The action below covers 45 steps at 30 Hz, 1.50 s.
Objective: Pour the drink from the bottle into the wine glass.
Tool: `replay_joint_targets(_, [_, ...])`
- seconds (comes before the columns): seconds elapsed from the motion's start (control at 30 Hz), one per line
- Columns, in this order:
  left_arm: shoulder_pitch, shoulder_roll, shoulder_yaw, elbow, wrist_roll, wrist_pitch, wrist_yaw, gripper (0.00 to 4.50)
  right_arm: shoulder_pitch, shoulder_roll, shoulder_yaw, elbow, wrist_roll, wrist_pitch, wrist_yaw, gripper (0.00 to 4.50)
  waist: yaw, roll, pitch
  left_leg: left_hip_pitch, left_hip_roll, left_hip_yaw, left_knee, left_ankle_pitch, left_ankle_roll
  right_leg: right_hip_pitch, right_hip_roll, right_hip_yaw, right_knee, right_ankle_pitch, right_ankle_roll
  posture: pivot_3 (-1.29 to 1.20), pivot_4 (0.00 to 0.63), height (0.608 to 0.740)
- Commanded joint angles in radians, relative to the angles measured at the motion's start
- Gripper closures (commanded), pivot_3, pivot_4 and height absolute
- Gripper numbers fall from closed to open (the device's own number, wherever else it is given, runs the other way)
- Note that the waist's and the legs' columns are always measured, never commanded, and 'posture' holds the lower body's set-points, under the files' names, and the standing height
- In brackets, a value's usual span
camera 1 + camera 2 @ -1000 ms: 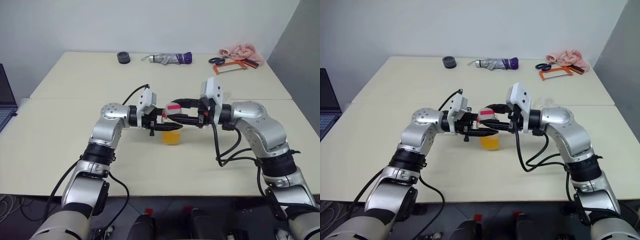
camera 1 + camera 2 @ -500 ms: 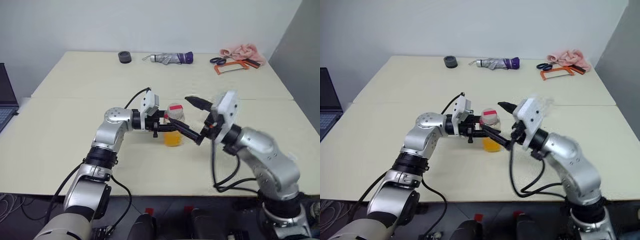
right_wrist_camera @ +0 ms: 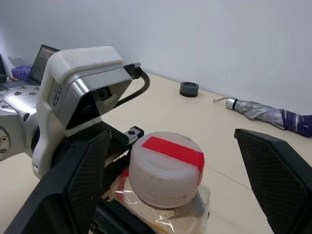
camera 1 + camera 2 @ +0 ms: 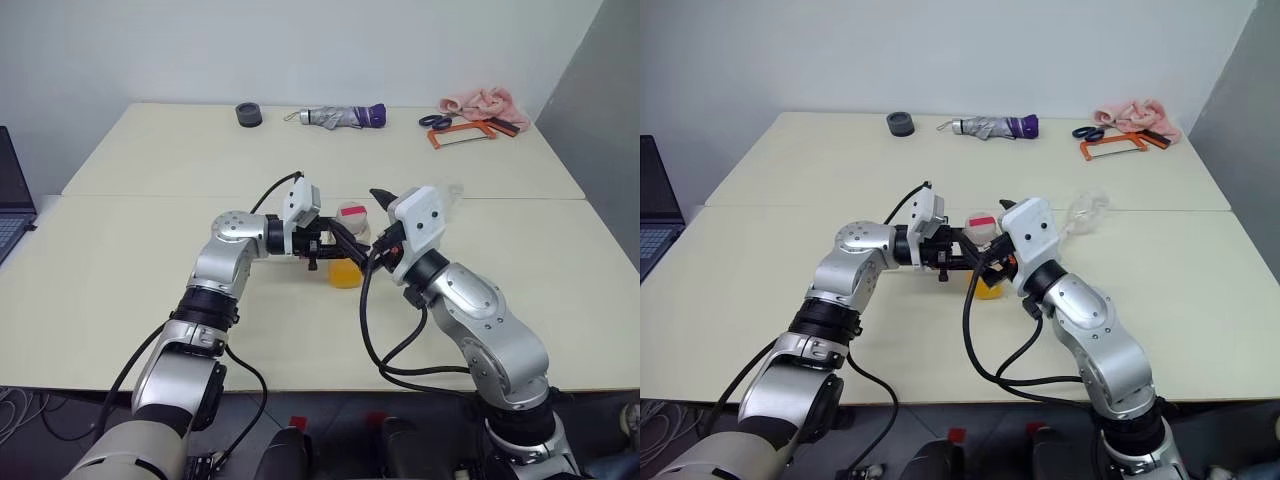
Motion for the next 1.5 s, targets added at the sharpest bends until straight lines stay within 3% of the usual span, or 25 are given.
replay_joint_targets(0.03, [-0.024,0.002,0.008,-0.027,-0.005,-0.020,-0.005,2.68,-0.015,0.011,-0.004,-0.006,0.008,-0.014,0.005,0.18,0.000,0.000,0.000,0.000,0.000,0.000,0.000,0.000,0.000,0.000,0.000,0.000,0.000,0.000,0.000,0.00,0.150,0.740])
replay_joint_targets(0.17, [-0.021,0.005,0.008,-0.030,-0.003,-0.023,-0.005,2.68,-0.017,0.013,-0.009,0.009,0.013,-0.004,0.010,0.18,-0.001,0.000,0.000,0.000,0.000,0.000,0.000,0.000,0.000,0.000,0.000,0.000,0.000,0.000,0.000,0.00,0.150,0.740])
replay_joint_targets(0.4, [-0.015,0.009,0.007,-0.036,-0.002,-0.022,-0.007,2.68,-0.023,0.018,-0.020,0.026,0.025,-0.028,0.033,2.53,-0.001,0.000,0.000,0.000,0.000,0.000,0.000,-0.002,0.003,0.000,0.000,0.000,0.000,0.000,0.000,0.00,0.150,0.740])
replay_joint_targets(0.43, [-0.014,0.009,0.007,-0.037,-0.002,-0.022,-0.007,2.68,-0.022,0.017,-0.021,0.027,0.029,-0.031,0.038,2.64,-0.001,0.000,0.000,0.000,0.000,0.000,0.000,-0.001,0.003,0.000,0.000,0.000,0.000,0.000,0.000,0.00,0.150,0.740])
replay_joint_targets(0.57, [-0.014,0.019,0.006,-0.042,-0.006,-0.016,-0.020,2.68,-0.032,-0.013,-0.013,0.047,0.087,-0.069,0.145,2.64,-0.001,0.000,0.000,0.000,0.000,0.000,0.000,-0.002,0.003,0.000,0.000,0.000,0.000,0.000,0.000,0.00,0.150,0.740])
replay_joint_targets(0.67, [-0.020,0.033,-0.001,-0.044,-0.013,-0.004,-0.064,2.68,-0.094,-0.114,-0.006,0.125,0.172,-0.138,0.396,2.64,-0.001,0.000,0.000,0.000,-0.001,0.000,0.000,-0.002,0.003,0.000,0.000,0.000,0.000,0.000,0.000,0.00,0.150,0.740])
replay_joint_targets(0.73, [-0.027,0.048,-0.011,-0.049,-0.018,0.000,-0.113,2.68,-0.234,-0.203,-0.017,0.292,0.232,-0.152,0.634,2.64,-0.002,0.001,0.000,0.001,-0.001,0.001,0.000,-0.002,0.003,0.001,0.000,0.000,0.000,0.000,0.000,0.00,0.150,0.740])
replay_joint_targets(0.83, [-0.037,0.051,-0.012,-0.049,-0.019,0.000,-0.136,2.68,-0.362,-0.245,-0.022,0.460,0.263,-0.154,0.776,2.64,-0.003,0.001,0.001,0.002,0.000,0.001,-0.001,-0.002,0.004,0.001,0.002,0.000,0.000,0.000,0.000,0.00,0.150,0.740])
replay_joint_targets(0.97, [-0.039,0.038,0.008,-0.062,-0.029,0.011,-0.111,2.69,-0.385,-0.259,-0.050,0.510,0.248,-0.176,0.796,2.64,-0.003,0.001,0.001,0.002,0.001,-0.001,-0.002,-0.002,0.003,0.001,0.002,-0.002,0.000,0.000,-0.001,0.00,0.150,0.740])
replay_joint_targets(1.17, [-0.003,0.047,0.015,-0.113,-0.038,0.040,-0.098,2.69,-0.270,-0.303,-0.142,0.350,0.284,-0.131,0.716,0.68,-0.001,0.001,0.001,-0.001,0.001,0.000,0.000,-0.001,0.003,-0.001,-0.004,-0.001,-0.001,0.000,0.000,0.00,0.150,0.740])
replay_joint_targets(1.33, [0.004,0.054,0.017,-0.126,-0.042,0.054,-0.099,2.69,-0.158,-0.318,-0.189,0.156,0.305,-0.081,0.598,0.68,0.003,0.001,0.001,-0.001,0.001,-0.001,0.000,-0.001,0.003,0.000,-0.005,-0.001,-0.001,0.000,0.000,0.00,0.150,0.740])
replay_joint_targets(1.5, [-0.008,0.053,0.014,-0.106,-0.038,0.048,-0.104,2.70,-0.096,-0.215,-0.114,0.010,0.211,-0.066,0.371,0.68,-0.003,0.001,0.001,0.000,0.001,0.000,0.000,-0.001,0.003,0.000,-0.001,0.000,0.000,0.000,0.000,0.00,0.150,0.740])
